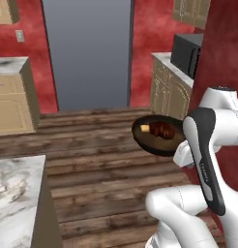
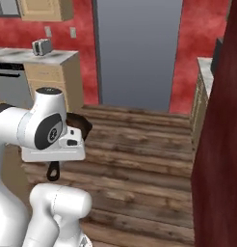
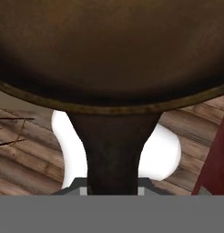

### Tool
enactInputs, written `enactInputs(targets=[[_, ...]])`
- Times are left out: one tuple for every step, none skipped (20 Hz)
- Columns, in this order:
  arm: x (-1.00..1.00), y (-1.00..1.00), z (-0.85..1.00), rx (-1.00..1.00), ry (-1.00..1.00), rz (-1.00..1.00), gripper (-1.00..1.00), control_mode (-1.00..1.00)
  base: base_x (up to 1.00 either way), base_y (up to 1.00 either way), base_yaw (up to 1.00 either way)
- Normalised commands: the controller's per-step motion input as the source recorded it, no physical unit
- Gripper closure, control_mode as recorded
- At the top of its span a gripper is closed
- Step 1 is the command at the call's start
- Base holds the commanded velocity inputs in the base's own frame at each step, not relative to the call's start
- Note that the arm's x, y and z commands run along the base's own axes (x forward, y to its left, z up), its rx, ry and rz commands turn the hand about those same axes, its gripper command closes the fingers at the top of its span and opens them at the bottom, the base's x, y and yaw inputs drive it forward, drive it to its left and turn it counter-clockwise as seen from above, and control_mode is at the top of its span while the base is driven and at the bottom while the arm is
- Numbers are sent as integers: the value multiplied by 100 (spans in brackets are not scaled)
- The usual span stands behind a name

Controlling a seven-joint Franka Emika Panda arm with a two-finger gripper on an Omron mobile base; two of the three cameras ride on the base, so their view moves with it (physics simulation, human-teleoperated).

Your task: Pick up the pan with the steak in it and place it on the dining table. Then place the steak on the plate.

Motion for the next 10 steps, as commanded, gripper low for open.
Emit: enactInputs(targets=[[0,0,0,0,0,0,100,100,-3,0,49],[0,0,0,0,0,0,100,100,-4,0,49],[0,0,0,0,0,0,100,100,-4,0,49],[0,0,0,0,0,0,100,100,-4,0,49],[0,0,0,0,0,0,100,100,-3,0,49],[0,0,0,0,0,0,100,100,-4,0,49],[0,0,0,0,0,0,100,100,-4,0,49],[0,0,0,0,0,0,100,100,-4,0,49],[0,0,0,0,0,0,100,100,-4,0,49],[0,0,0,0,0,0,100,100,-4,0,49]])
